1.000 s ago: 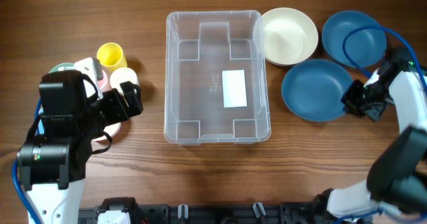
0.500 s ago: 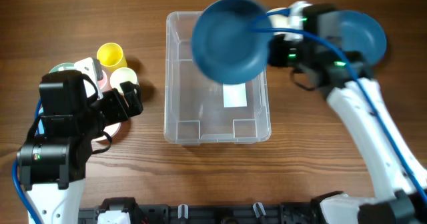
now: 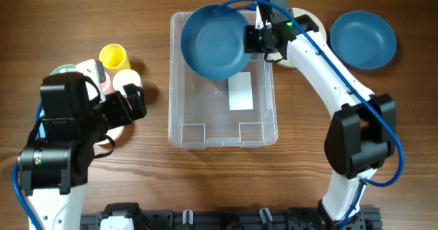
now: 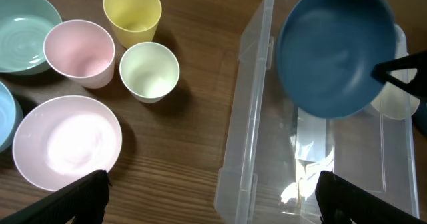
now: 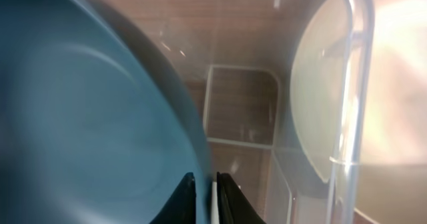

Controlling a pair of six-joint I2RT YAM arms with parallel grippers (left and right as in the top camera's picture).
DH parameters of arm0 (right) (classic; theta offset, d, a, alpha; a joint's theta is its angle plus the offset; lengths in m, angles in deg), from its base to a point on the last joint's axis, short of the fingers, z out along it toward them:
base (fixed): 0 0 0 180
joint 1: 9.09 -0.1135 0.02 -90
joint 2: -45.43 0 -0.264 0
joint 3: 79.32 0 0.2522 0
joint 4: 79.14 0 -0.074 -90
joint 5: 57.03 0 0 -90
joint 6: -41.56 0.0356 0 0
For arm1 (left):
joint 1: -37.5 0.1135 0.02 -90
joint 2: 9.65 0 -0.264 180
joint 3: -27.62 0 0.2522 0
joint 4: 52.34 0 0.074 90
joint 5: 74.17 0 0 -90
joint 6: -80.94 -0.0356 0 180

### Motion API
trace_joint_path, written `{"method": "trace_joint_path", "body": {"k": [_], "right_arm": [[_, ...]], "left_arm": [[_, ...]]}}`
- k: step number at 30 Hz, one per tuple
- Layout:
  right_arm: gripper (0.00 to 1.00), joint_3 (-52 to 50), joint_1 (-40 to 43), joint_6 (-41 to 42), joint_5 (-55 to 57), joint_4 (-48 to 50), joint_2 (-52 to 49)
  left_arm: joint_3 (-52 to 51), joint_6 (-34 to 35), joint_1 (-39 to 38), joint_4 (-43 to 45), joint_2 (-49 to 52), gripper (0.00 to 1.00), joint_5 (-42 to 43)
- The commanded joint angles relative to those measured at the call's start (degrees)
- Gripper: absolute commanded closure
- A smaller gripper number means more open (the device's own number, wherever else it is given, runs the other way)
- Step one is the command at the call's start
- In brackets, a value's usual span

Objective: Pack container
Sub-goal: 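Grasp the teal bowl rim, lift and lower it into the container, then release the teal bowl and move right gripper to cream bowl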

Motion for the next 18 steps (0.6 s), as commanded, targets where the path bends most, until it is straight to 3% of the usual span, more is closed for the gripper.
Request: {"method": "trace_joint_path", "body": {"k": [1,3,6,10,12,14,16,18], "right_arm": [[0.73,1.49,-0.02,-0.48,0.59,-0.22,-1.05],[0.65,1.49,-0.02,-0.44,0.57,-0.72,-1.05],[0.62,1.6,-0.02,-0.46,0.13,-1.88,-0.37],[0.48,7.17,1.51,-0.04,5.75,-5.16,8.11],[0.41,8.94,4.52,3.63,9.66,-6.78,12.87],[0.39,8.94,9.27,10.84,9.6,-10.4,15.08],[0.34,8.17,15.3,19.3,7.82,-16.81,14.01],[0.3,6.38,18.27,20.81,5.01,-18.75,11.39]], "left_arm": [[1.31,-1.36,-0.31,-0.17,0.0,0.0,0.68],[1.31,-1.33,-0.31,-0.2,0.0,0.0,0.68],[1.31,-1.36,-0.31,-0.2,0.0,0.0,0.68],[1.31,-1.36,-0.31,-0.2,0.0,0.0,0.68],[1.31,-1.36,-0.31,-0.2,0.0,0.0,0.66],[1.31,-1.36,-0.31,-0.2,0.0,0.0,0.66],[1.31,-1.36,-0.31,-0.2,0.0,0.0,0.68],[1.31,-1.36,-0.31,-0.2,0.0,0.0,0.66]]}}
